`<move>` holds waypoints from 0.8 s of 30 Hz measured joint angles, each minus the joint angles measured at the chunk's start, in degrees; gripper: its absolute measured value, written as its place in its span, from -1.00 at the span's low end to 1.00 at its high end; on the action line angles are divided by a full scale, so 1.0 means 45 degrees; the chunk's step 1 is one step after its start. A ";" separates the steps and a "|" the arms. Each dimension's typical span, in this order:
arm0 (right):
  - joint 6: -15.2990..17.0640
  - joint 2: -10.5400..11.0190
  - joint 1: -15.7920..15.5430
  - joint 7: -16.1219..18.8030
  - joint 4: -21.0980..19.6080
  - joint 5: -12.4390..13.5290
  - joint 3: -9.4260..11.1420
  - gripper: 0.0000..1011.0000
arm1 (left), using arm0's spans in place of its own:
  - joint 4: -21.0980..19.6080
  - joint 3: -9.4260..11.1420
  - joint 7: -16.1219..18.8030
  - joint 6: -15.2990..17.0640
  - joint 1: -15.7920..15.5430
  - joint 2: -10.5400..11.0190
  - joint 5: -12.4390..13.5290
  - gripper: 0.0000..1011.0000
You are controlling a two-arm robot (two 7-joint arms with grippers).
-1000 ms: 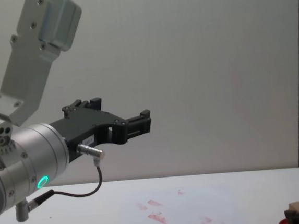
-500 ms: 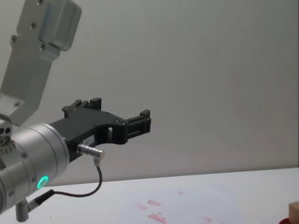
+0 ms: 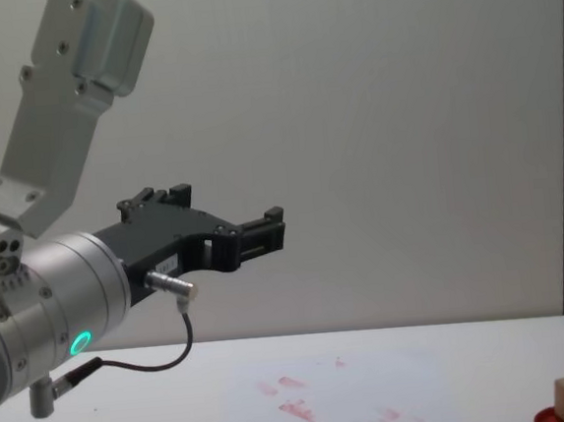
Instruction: Use the one hand to pick up the stamp and affix it onto the A4 paper.
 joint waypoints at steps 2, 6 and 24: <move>0.0003 -0.0010 0.0013 0.0002 0.0023 -0.0009 -0.0004 0.39 | 0.0000 0.0000 0.0001 0.0000 0.0000 0.0000 0.0000 0.98; 0.0008 -0.0022 0.0026 0.0005 0.0056 -0.0024 -0.0009 0.12 | 0.0000 0.0000 0.0001 0.0000 0.0000 0.0000 0.0000 0.98; 0.0021 -0.0049 0.0052 0.0013 0.0117 -0.0055 -0.0025 -0.55 | 0.0000 0.0000 0.0000 0.0000 0.0000 0.0000 0.0000 0.98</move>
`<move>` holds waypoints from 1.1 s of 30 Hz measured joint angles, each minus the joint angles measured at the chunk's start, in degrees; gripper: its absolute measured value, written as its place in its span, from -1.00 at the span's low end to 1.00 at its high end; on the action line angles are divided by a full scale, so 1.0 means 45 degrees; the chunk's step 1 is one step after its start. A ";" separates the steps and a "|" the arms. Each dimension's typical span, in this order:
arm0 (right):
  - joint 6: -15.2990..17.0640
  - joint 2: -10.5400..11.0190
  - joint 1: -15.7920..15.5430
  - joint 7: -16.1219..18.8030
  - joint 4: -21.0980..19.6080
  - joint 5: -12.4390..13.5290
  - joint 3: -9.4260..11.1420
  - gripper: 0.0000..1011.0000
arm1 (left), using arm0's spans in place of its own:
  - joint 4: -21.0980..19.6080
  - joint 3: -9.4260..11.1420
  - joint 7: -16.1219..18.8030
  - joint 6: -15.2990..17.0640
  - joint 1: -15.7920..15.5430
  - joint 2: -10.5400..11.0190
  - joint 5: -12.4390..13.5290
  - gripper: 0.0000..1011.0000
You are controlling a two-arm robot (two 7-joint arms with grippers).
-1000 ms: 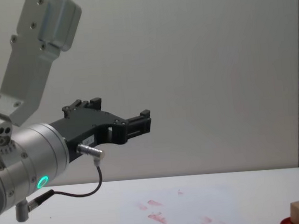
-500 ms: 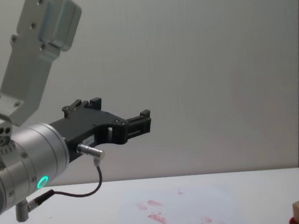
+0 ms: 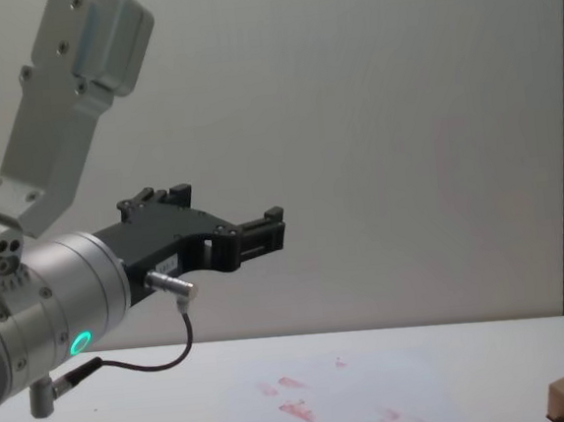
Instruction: Use the one hand to pick up the stamp and affix it onto the A4 paper.
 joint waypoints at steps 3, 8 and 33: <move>0.0000 -0.0003 0.0003 0.0000 0.0005 -0.0005 0.0000 -0.55 | 0.0000 -0.0001 0.0000 0.0000 0.0000 0.0000 0.0000 0.98; -0.0001 -0.0008 0.0008 0.0000 0.0011 -0.0010 0.0003 -0.55 | 0.0000 0.0000 0.0000 0.0000 0.0000 0.0000 0.0001 0.98; -0.1454 -0.0635 0.1248 0.0840 -0.0289 0.0242 0.0044 -0.55 | 0.0000 -0.0001 -0.0001 0.0000 0.0000 0.0000 0.0000 0.98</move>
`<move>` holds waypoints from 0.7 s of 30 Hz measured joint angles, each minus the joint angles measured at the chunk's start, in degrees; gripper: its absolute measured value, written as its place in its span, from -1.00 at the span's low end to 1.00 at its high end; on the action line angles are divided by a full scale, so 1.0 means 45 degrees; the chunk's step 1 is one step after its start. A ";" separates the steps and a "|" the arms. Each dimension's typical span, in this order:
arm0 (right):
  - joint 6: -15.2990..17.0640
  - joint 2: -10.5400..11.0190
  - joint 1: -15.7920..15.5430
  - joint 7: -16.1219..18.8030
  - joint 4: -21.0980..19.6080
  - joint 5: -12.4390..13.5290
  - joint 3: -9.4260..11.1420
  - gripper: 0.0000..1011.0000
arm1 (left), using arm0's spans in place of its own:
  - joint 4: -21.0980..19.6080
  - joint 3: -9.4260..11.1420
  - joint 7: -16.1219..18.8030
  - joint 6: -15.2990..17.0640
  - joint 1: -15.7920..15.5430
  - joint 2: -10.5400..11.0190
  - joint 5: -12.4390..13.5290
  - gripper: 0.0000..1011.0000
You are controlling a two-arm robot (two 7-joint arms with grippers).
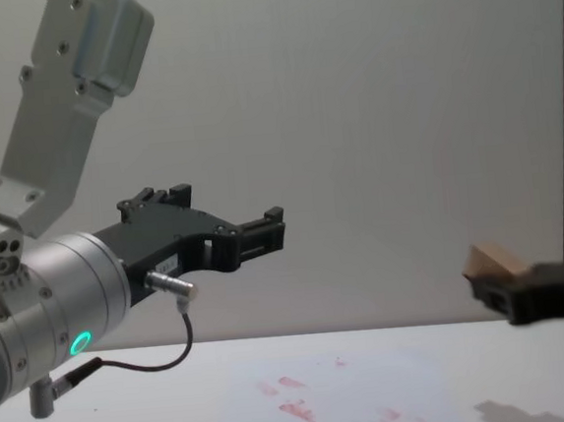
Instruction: Use the one hand to pick up the stamp and affix it onto the A4 paper.
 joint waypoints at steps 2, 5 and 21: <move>-0.0023 -0.0138 0.0223 0.0240 0.0019 0.0006 -0.0061 -0.55 | 0.0000 0.0000 0.0000 0.0000 0.0000 0.0000 0.0000 0.98; 0.0035 -0.0329 0.0536 0.0638 0.0147 -0.0016 -0.0163 -0.55 | 0.0000 0.0001 0.0000 0.0000 0.0000 0.0000 0.0000 0.98; 0.1586 -0.0999 0.1831 0.2716 0.1347 -0.1433 -0.0802 -0.55 | 0.0000 0.0000 0.0000 0.0000 0.0000 0.0000 0.0000 0.98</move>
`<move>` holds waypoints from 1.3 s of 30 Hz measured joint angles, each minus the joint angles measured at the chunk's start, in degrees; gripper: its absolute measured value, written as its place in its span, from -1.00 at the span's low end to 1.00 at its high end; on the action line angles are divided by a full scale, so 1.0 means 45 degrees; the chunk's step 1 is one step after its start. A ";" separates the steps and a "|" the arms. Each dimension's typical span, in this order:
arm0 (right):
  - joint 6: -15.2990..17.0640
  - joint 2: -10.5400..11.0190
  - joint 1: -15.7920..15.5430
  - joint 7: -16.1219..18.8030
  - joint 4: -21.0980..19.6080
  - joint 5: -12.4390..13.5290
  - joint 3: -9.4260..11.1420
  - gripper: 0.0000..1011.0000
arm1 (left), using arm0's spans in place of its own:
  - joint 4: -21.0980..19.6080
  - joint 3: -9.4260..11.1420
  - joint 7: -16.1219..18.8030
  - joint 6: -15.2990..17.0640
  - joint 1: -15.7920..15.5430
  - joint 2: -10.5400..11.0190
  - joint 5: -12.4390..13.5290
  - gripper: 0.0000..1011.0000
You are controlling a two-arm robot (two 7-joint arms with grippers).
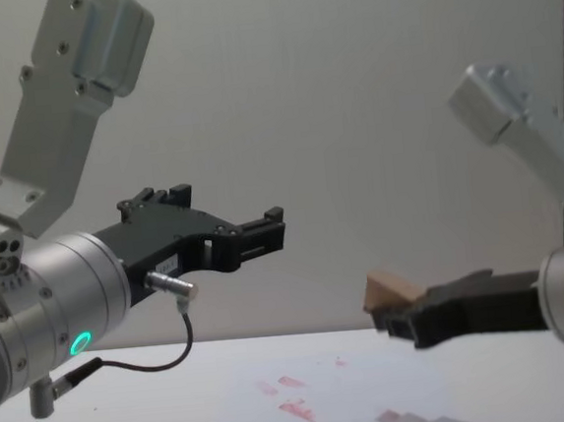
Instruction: Use the one hand to pick up the stamp and affix it onto the A4 paper.
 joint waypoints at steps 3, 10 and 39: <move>0.0317 -0.0048 0.0138 0.0271 0.0244 -0.0382 -0.0121 -0.55 | 0.0000 0.0000 0.0000 0.0000 0.0000 0.0000 0.0001 0.98; 0.0960 -0.0128 0.0355 0.0789 0.0765 -0.1222 -0.0375 -0.55 | 0.0000 0.0000 0.0000 0.0000 0.0000 0.0001 0.0000 0.98; 0.1930 -0.0661 0.0880 0.0838 0.2220 -0.1975 -0.0929 -0.55 | 0.0000 0.0000 0.0002 0.0000 0.0000 0.0000 0.0000 0.98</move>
